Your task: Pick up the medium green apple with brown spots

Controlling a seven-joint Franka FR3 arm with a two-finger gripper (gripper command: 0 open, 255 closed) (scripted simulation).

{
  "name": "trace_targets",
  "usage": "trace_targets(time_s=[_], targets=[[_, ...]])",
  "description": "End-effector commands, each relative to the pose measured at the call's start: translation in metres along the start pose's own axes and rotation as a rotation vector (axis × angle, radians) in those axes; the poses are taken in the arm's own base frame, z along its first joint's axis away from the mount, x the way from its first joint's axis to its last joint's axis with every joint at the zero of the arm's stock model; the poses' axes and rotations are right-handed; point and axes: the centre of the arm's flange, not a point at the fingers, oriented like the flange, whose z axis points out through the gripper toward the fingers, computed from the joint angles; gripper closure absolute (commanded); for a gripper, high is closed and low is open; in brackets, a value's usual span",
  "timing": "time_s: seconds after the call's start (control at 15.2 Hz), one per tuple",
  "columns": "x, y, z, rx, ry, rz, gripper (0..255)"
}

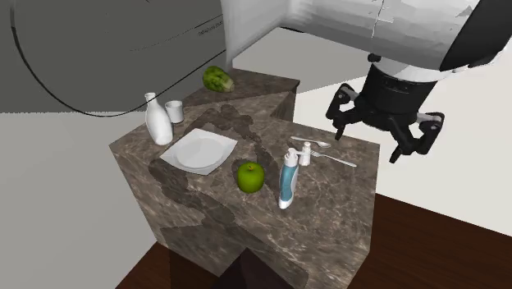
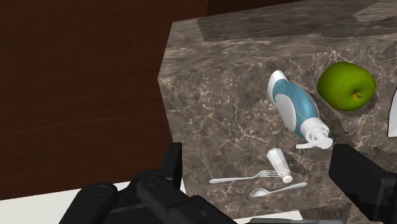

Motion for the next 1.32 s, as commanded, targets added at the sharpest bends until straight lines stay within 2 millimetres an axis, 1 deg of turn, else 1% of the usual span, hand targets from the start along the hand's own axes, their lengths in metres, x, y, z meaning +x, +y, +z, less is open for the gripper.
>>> trace_targets(time_s=[0.0,0.66,1.25], targets=[[0.0,0.0,0.0,0.0,0.0,0.0,0],[0.018,-0.105,0.089,-0.05,-0.02,0.063,0],[0.038,-0.194,0.173,-0.094,-0.039,0.12,0]])
